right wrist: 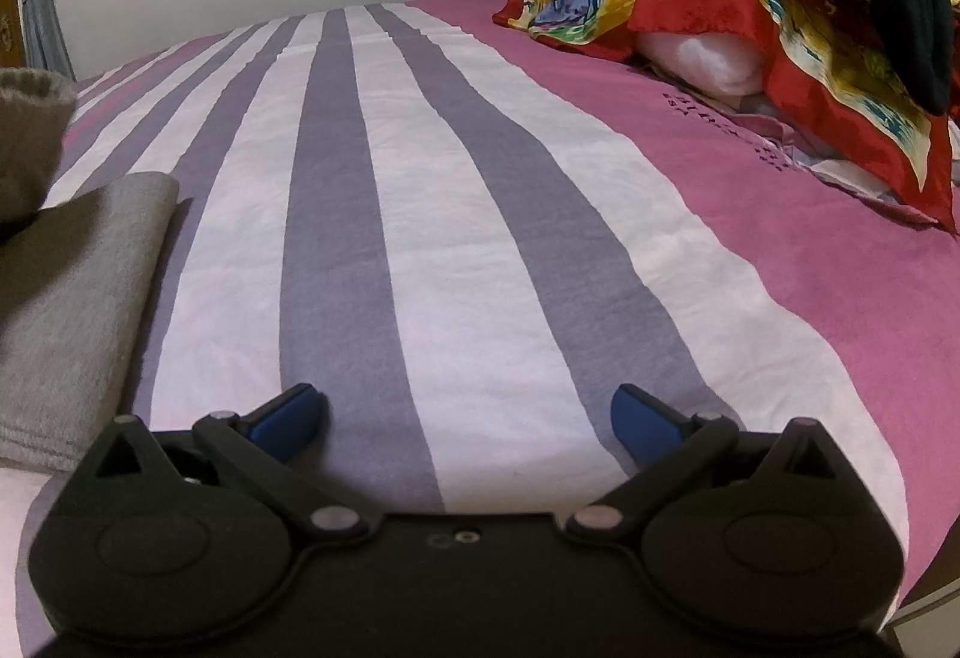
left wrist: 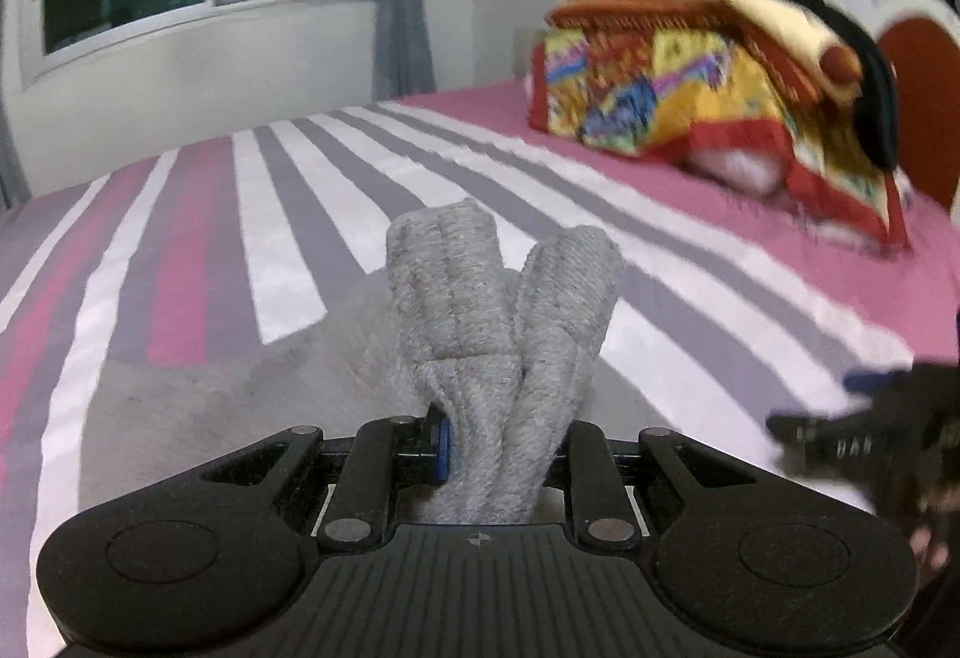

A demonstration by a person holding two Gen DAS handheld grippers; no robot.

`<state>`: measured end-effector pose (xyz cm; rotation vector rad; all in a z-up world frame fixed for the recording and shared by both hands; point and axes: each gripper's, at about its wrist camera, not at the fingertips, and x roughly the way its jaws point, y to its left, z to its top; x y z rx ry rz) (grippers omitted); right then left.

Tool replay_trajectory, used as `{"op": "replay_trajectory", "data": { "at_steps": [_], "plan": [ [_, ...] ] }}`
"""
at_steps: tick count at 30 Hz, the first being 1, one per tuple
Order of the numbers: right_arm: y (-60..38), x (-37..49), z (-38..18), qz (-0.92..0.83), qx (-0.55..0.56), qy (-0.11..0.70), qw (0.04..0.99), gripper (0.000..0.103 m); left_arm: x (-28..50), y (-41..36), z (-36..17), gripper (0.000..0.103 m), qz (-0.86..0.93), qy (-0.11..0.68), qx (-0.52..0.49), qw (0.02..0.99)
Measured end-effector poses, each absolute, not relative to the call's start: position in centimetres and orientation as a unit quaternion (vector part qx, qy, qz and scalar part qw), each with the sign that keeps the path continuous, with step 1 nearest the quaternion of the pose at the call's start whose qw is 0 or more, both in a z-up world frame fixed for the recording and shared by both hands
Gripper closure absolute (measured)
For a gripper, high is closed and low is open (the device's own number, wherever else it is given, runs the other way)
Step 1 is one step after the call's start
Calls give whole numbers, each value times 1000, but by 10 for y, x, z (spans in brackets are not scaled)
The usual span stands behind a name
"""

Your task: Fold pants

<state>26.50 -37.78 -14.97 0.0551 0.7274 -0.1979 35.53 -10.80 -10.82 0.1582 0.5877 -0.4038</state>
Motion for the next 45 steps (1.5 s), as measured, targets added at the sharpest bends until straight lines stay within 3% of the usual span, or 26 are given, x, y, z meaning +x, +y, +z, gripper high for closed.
{"op": "replay_trajectory", "data": {
  "at_steps": [9,10,12,13,14,19,26,31,35,41,45],
  "plan": [
    [-380,266,-150,-98,32,354,930,0,350,-150,-126,84,-214,290,147,921],
    [-380,266,-150,-98,33,354,930,0,349,-155,-128,76,-218,292,155,918],
    [-380,267,-150,-100,33,353,930,0,353,-162,-137,48,-236,326,163,901],
    [-379,267,-150,-101,34,353,930,0,354,-165,-140,21,-248,334,161,895],
    [-379,267,-150,-102,34,353,930,0,352,-166,-140,13,-263,331,152,893],
    [-381,266,-150,-98,37,353,930,0,338,-135,-121,13,-238,284,76,926],
    [-382,260,-145,-95,50,344,933,1,280,18,-111,13,-63,252,-40,965],
    [-387,227,-119,-15,139,275,951,24,218,105,-136,13,-7,262,-96,960],
    [-356,214,-108,83,210,259,939,23,212,101,-153,13,-51,296,-45,953],
    [-299,232,-107,152,229,289,917,16,242,66,-161,13,-86,320,30,943],
    [-287,252,-119,148,263,326,896,17,246,81,-177,13,-81,316,-16,945]
  ]
}}
